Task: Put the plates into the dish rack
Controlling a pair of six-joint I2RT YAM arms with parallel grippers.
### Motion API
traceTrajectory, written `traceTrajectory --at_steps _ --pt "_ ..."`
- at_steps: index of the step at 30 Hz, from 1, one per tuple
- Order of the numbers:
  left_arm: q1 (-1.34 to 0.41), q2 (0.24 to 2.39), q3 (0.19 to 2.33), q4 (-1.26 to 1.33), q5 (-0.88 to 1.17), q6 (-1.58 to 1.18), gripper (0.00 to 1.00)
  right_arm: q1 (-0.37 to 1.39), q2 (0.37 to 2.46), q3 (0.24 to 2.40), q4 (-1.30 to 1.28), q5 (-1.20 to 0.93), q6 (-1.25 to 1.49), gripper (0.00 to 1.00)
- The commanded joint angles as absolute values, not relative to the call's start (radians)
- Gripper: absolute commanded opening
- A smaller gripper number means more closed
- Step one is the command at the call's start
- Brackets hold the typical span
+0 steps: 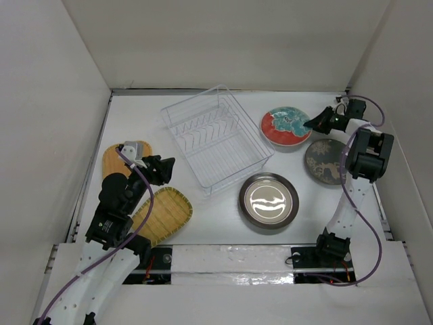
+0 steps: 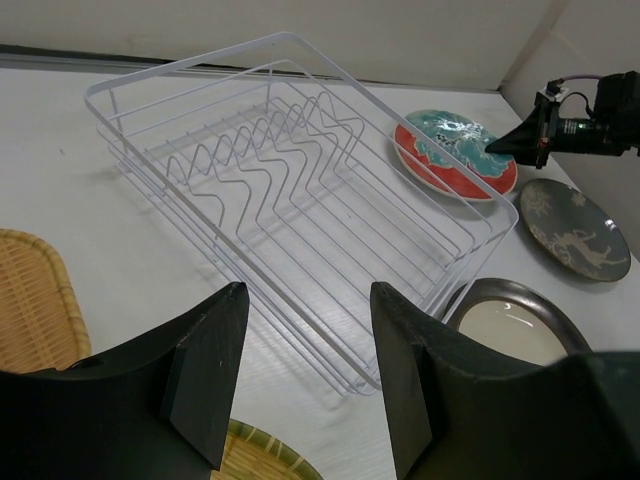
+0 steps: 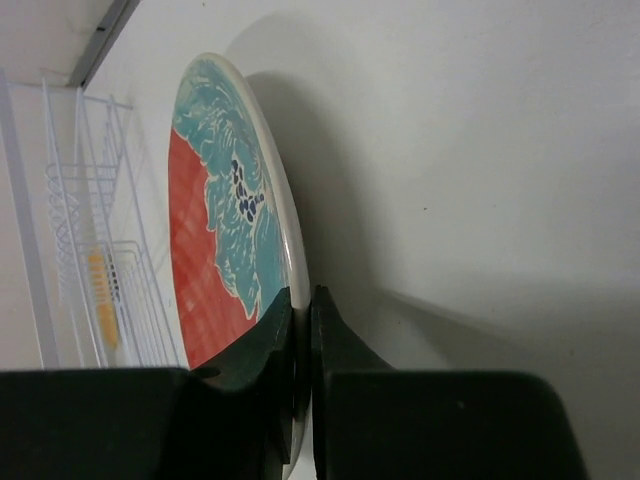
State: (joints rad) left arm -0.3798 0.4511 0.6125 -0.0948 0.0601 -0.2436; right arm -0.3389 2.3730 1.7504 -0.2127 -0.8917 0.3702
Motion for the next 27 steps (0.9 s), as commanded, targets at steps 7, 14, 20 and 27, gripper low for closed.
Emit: traceTrajectory --at_steps 7,14,20,27 --pt "-0.383 0.451 0.621 -0.057 0.052 -0.232 0.49 -0.295 1.883 1.638 0.193 -0.548 0.608 0.0" --pt "-0.374 0.436 0.62 -0.054 0.055 -0.233 0.49 -0.062 1.703 1.724 0.034 -0.226 0.364 0.0" --pt "-0.374 0.43 0.618 -0.054 0.055 -0.233 0.49 0.132 1.759 1.891 -0.095 -0.059 0.22 0.0" --pt "-0.374 0.419 0.618 -0.057 0.048 -0.233 0.49 0.314 1.946 2.195 -0.251 0.147 0.049 0.0"
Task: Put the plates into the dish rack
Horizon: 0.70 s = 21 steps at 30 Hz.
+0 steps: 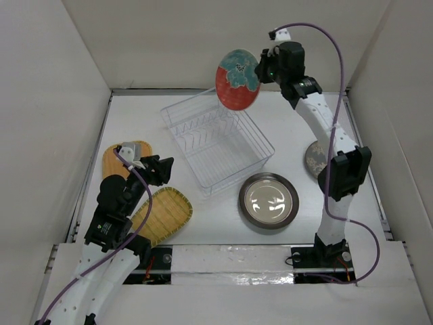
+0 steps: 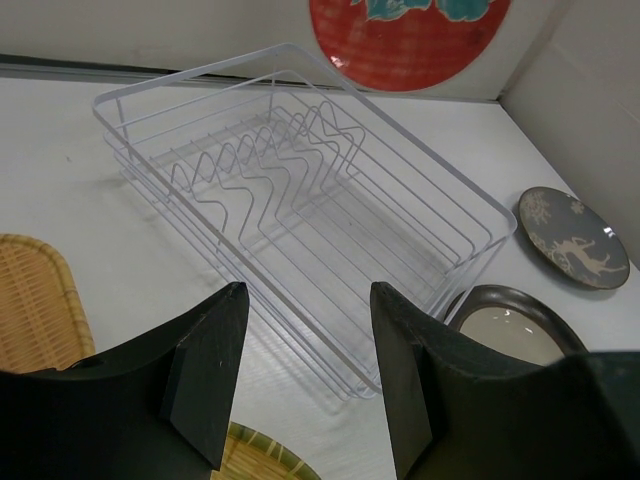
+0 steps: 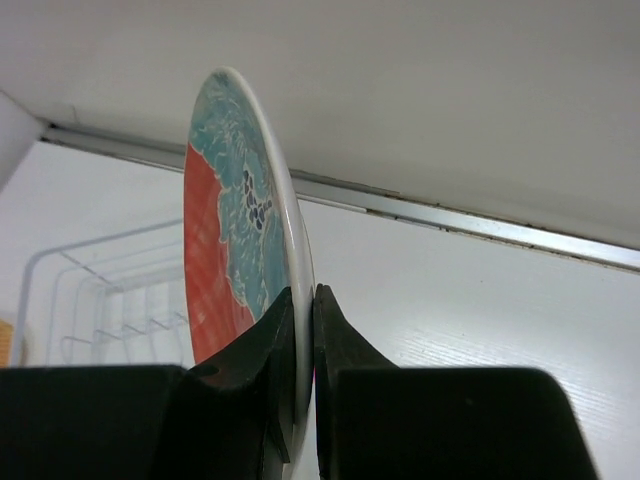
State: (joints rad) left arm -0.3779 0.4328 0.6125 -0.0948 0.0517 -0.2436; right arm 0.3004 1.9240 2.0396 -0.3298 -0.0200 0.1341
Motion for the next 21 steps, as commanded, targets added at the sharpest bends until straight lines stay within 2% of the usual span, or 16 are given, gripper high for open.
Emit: traceTrajectory --at_steps 1,9,21 --pt "-0.374 0.417 0.618 -0.057 0.045 -0.233 0.49 0.345 1.962 2.238 -0.256 0.167 0.031 0.0" --pt "-0.374 0.425 0.618 -0.055 0.055 -0.233 0.49 0.406 2.029 2.304 -0.275 0.284 -0.081 0.0" --pt "-0.374 0.422 0.617 -0.054 0.061 -0.233 0.49 0.482 2.006 2.148 -0.166 0.412 -0.179 0.0"
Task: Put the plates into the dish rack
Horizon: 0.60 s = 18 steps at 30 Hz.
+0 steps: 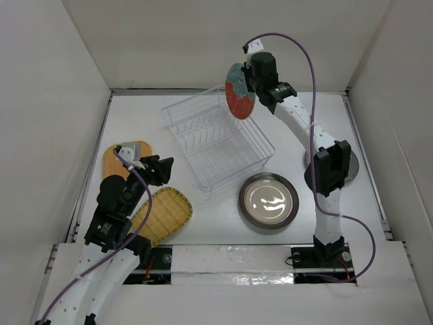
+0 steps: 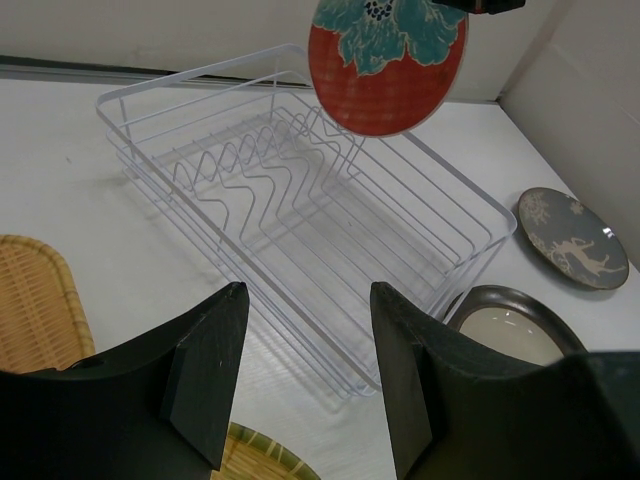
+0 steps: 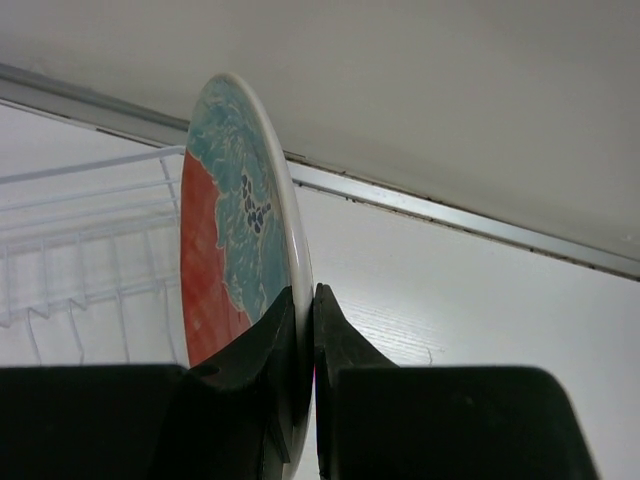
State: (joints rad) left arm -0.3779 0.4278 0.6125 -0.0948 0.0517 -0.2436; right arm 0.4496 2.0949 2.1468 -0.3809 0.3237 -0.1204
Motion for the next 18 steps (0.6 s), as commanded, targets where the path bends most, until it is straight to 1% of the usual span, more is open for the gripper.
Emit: traceTrajectory --at_steps 1,2,5,8,13,17,18 --pt "-0.374 0.423 0.617 -0.054 0.061 -0.233 0.49 0.482 2.013 2.157 -0.173 0.411 -0.181 0.0" --pt "-0.374 0.425 0.617 -0.054 0.063 -0.235 0.49 0.482 2.022 2.187 -0.19 0.407 -0.178 0.0" --pt "-0.374 0.42 0.618 -0.057 0.058 -0.233 0.49 0.491 2.045 2.191 -0.209 0.393 -0.175 0.0" --pt "-0.374 0.416 0.617 -0.055 0.054 -0.233 0.49 0.502 2.057 2.154 -0.21 0.393 -0.176 0.0" --pt "-0.374 0.423 0.617 -0.055 0.058 -0.235 0.49 0.531 2.043 2.027 -0.157 0.41 -0.176 0.0" --pt "-0.374 0.423 0.617 -0.057 0.06 -0.233 0.49 0.551 2.059 1.994 -0.15 0.432 -0.172 0.0" --pt "-0.374 0.423 0.617 -0.057 0.061 -0.235 0.49 0.551 2.062 1.99 -0.147 0.454 -0.172 0.02"
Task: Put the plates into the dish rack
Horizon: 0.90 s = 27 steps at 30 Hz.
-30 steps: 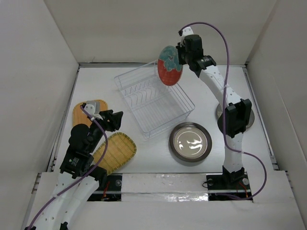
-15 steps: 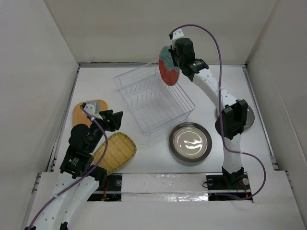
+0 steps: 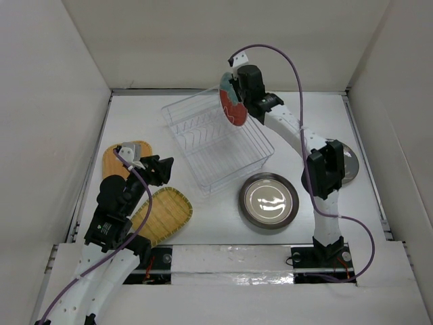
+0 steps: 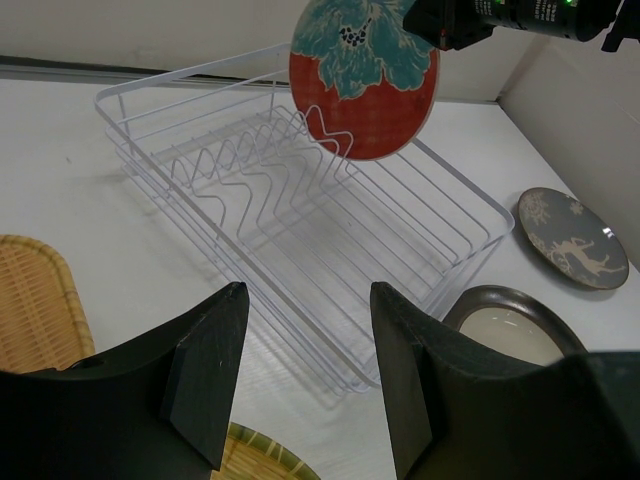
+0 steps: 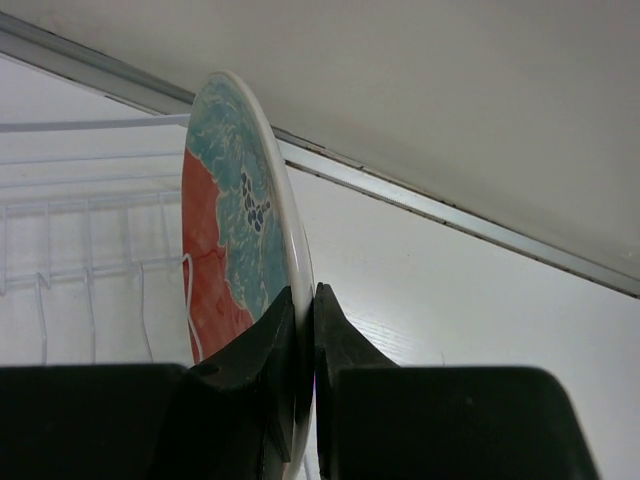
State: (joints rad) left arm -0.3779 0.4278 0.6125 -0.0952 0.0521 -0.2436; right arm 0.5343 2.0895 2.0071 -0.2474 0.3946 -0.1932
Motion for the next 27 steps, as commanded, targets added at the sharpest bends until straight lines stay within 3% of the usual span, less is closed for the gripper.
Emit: traceTrajectory --at_steps 1,2,6,9,14,19,23,26,27 --pt "-0.374 0.423 0.617 -0.057 0.061 -0.233 0.49 0.561 2.063 1.988 -0.144 0.456 -0.173 0.05" --pt "-0.374 0.423 0.617 -0.057 0.061 -0.233 0.49 0.561 2.066 1.988 -0.144 0.46 -0.172 0.13" --pt "-0.374 0.42 0.618 -0.057 0.066 -0.235 0.49 0.58 2.071 2.006 -0.149 0.491 -0.158 0.28" --pt "-0.374 0.413 0.617 -0.057 0.071 -0.235 0.49 0.589 2.074 2.028 -0.155 0.529 -0.158 0.35" --pt "-0.374 0.399 0.617 -0.057 0.074 -0.236 0.49 0.607 2.097 2.049 -0.189 0.574 -0.157 0.36" --pt "-0.374 0.388 0.615 -0.057 0.083 -0.238 0.49 0.607 2.094 2.074 -0.239 0.601 -0.095 0.51" --pt "-0.374 0.379 0.615 -0.057 0.095 -0.241 0.49 0.546 1.938 1.9 -0.195 0.531 0.055 0.62" --pt "-0.374 0.364 0.617 -0.057 0.103 -0.241 0.49 0.482 1.688 1.655 -0.025 0.443 0.248 0.62" --pt "-0.374 0.35 0.617 -0.058 0.103 -0.241 0.49 0.425 1.552 1.462 0.026 0.433 0.367 0.39"
